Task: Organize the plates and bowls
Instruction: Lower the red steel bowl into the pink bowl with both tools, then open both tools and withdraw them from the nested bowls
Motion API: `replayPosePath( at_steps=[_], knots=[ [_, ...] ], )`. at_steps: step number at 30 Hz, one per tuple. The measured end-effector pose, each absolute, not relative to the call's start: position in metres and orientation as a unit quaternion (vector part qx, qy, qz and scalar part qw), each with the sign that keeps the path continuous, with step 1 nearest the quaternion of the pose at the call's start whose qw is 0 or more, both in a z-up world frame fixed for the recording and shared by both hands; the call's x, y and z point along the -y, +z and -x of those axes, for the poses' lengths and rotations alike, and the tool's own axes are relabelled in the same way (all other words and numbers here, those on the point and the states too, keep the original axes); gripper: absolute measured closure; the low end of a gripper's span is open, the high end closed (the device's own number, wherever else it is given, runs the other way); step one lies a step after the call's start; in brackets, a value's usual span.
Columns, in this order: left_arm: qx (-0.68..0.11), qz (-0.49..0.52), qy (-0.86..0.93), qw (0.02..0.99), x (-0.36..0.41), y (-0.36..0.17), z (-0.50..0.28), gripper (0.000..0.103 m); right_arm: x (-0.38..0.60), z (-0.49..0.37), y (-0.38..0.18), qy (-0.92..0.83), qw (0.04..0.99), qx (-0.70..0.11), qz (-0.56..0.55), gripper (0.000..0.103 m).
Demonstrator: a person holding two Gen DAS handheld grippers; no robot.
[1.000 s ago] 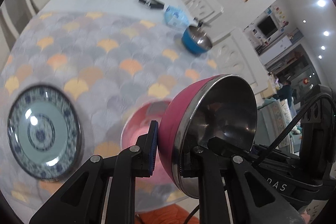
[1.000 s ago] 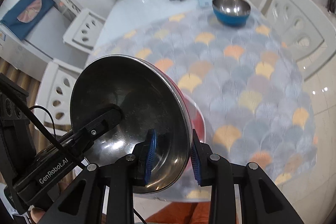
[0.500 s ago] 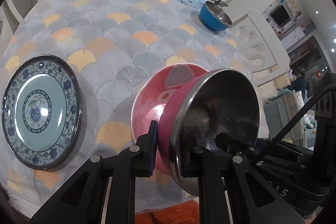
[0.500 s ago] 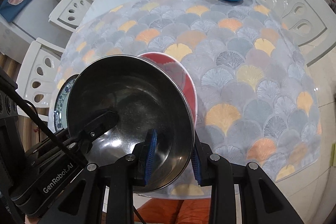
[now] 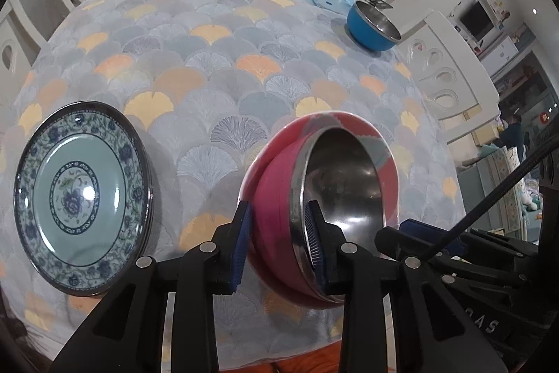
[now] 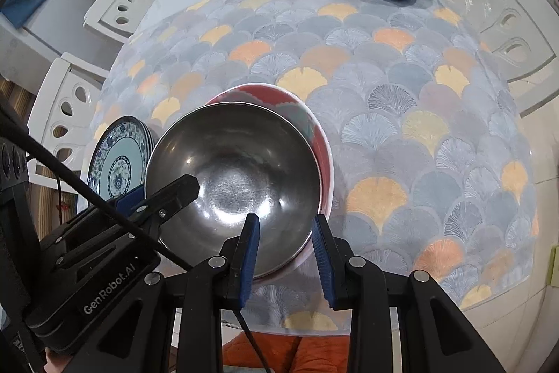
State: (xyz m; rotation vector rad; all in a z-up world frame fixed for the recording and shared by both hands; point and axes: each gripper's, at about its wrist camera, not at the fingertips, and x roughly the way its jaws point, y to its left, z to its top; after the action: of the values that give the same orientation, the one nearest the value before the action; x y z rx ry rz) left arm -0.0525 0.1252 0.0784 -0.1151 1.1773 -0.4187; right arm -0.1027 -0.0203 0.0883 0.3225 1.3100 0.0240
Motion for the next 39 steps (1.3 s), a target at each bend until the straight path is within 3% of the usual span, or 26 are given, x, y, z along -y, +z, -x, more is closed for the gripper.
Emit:
replayPosePath(
  at_steps=[5, 11, 21, 30, 33, 35, 39],
  knots=[
    [-0.551, 0.065, -0.191, 0.810, -0.131, 0.078, 0.051, 0.074, 0.029, 0.105, 0.094, 0.006, 0.783, -0.602, -0.157, 0.072],
    [-0.513, -0.001, -0.182, 0.839, -0.121, 0.099, 0.070, 0.075, 0.030, 0.109, 0.093, 0.010, 0.779, -0.605, -0.166, 0.072],
    [-0.558, 0.049, -0.168, 0.811, -0.142, 0.070, 0.058, 0.075, 0.029, 0.112, 0.091, 0.011, 0.775, -0.610, -0.166, 0.072],
    [-0.506, 0.044, -0.188, 0.841, -0.136, 0.127, 0.040, 0.075, 0.035, 0.098, 0.116, 0.037, 0.786, -0.595, -0.166, 0.072],
    [-0.475, 0.030, -0.204, 0.855, -0.121, 0.158, 0.026, 0.075, 0.044, 0.089, 0.137, 0.044, 0.797, -0.578, -0.167, 0.060],
    [-0.454, 0.021, -0.217, 0.864, -0.109, 0.180, 0.015, 0.075, 0.057, 0.083, 0.156, 0.042, 0.814, -0.553, -0.175, 0.044],
    [-0.432, 0.005, -0.242, 0.869, -0.084, 0.211, -0.013, 0.072, 0.090, 0.068, 0.189, 0.039, 0.837, -0.507, -0.200, 0.044]
  ],
)
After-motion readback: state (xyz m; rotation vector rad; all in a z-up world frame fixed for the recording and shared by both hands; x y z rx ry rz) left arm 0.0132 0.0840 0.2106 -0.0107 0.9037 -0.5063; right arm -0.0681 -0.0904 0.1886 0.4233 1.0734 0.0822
